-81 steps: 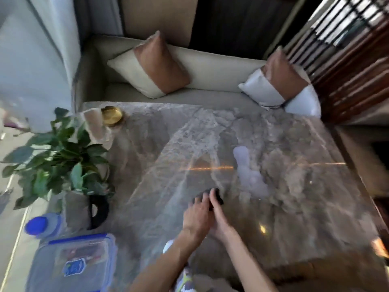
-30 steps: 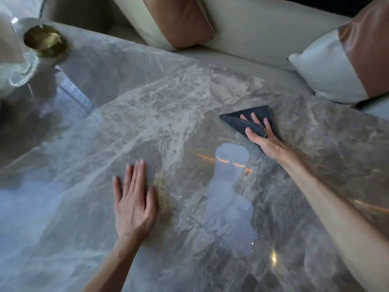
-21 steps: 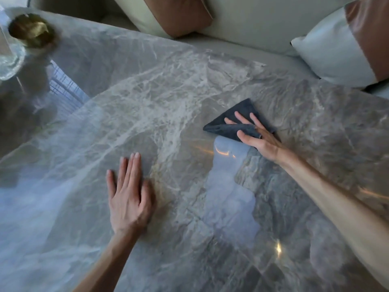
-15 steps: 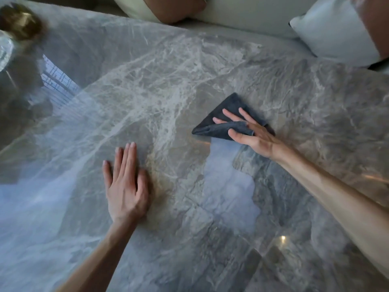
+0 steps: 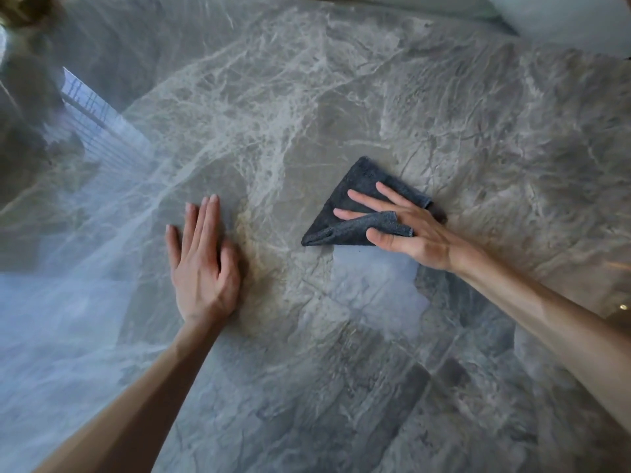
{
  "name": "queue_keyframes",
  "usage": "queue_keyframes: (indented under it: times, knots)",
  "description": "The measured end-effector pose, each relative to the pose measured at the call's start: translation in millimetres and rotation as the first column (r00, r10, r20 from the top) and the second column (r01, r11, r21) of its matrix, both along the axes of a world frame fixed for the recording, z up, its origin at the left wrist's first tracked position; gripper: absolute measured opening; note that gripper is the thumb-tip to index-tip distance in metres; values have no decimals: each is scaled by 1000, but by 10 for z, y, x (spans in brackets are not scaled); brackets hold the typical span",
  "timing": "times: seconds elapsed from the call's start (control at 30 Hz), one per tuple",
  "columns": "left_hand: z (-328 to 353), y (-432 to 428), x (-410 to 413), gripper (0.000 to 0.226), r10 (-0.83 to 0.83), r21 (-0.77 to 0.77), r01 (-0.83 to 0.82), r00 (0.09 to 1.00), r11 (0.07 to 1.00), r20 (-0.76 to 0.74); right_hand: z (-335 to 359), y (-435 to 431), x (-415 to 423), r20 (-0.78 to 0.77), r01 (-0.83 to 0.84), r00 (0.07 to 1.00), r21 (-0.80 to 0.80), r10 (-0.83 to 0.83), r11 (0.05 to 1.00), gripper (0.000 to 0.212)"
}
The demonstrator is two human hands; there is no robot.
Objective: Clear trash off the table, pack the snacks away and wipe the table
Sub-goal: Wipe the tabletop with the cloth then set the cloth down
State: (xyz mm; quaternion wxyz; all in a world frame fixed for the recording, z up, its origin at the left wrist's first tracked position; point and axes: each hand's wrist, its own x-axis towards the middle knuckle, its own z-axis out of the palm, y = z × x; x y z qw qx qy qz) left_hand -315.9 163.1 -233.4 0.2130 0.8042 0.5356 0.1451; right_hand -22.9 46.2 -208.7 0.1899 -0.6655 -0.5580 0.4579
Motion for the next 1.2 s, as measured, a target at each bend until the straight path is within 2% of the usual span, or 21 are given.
queue_keyframes:
  times: [0.9, 1.2]
  knots:
    - [1, -23, -15, 63, 8, 19, -8, 999, 1000, 32, 30, -444, -315, 5, -45, 999, 16, 44, 999, 54]
    - [-7, -12, -20, 63, 7, 17, -7, 999, 1000, 35, 94, -593, -436, 62, -79, 995, 93, 73, 993, 56]
